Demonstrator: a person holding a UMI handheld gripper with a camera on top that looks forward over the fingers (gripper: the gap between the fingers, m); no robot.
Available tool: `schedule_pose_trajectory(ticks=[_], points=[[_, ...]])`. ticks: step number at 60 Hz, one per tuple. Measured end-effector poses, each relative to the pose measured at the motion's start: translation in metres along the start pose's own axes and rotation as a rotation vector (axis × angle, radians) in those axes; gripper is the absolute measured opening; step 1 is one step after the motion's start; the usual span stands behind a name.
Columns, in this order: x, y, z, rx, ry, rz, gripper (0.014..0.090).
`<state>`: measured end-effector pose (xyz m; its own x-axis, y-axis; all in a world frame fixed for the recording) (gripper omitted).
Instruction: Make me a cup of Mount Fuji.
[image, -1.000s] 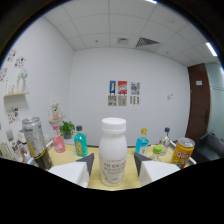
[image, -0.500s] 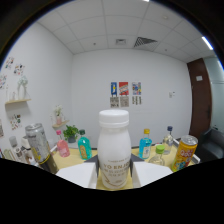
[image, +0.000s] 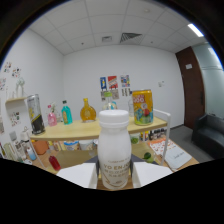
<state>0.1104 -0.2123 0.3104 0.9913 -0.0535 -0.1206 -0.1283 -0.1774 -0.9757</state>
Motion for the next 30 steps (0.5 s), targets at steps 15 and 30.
schedule_pose_trajectory(ticks=[15,30], points=[[0.045,0.153,0.017,-0.17,0.054,-0.133,0.0479],[0.054,0.194,0.031,-0.23,0.032,-0.754,0.0479]])
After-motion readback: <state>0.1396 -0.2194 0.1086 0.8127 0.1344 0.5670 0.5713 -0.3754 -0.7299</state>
